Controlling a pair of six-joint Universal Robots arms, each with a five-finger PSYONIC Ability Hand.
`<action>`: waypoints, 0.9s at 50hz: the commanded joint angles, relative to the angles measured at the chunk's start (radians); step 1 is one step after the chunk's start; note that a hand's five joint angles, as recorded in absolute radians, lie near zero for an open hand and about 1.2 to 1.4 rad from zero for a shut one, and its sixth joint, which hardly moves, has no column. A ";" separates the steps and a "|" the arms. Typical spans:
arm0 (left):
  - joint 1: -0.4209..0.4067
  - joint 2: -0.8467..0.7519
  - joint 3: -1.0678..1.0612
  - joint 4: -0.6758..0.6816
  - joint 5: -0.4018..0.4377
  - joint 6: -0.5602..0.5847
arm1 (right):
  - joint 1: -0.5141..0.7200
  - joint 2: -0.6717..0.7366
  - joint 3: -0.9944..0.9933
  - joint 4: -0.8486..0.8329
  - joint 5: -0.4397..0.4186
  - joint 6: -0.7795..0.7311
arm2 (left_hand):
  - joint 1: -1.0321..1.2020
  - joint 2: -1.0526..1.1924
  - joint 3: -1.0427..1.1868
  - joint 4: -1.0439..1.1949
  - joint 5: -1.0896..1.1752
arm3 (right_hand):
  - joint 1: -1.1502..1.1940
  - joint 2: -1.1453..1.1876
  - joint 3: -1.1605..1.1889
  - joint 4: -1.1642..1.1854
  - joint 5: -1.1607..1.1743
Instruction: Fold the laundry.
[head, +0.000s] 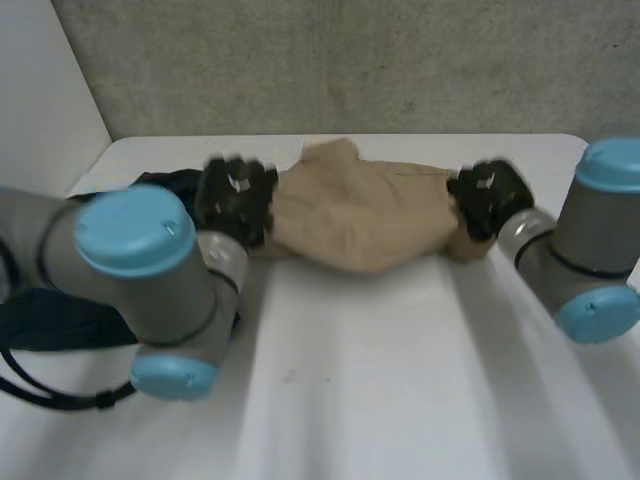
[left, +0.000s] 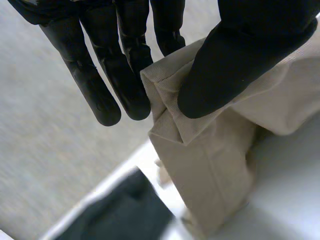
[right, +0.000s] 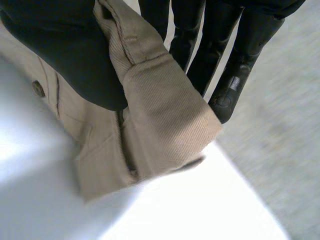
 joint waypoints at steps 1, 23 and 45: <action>-0.025 0.007 -0.087 -0.102 -0.011 0.003 | -0.007 -0.013 0.034 0.237 0.005 -0.078 | 0.294 0.196 0.201 0.196 0.229 | 0.439 0.223 0.210 0.207 0.229; -0.122 0.491 -0.446 -0.607 0.001 0.107 | -0.055 -0.437 0.463 0.740 0.050 -0.443 | 0.294 0.196 0.201 0.196 0.229 | 0.439 0.223 0.210 0.207 0.229; -0.124 -0.135 0.233 -0.170 -0.007 0.192 | -0.092 -0.242 0.229 0.337 0.093 -0.253 | 0.294 0.196 0.201 0.196 0.229 | 0.439 0.223 0.210 0.207 0.229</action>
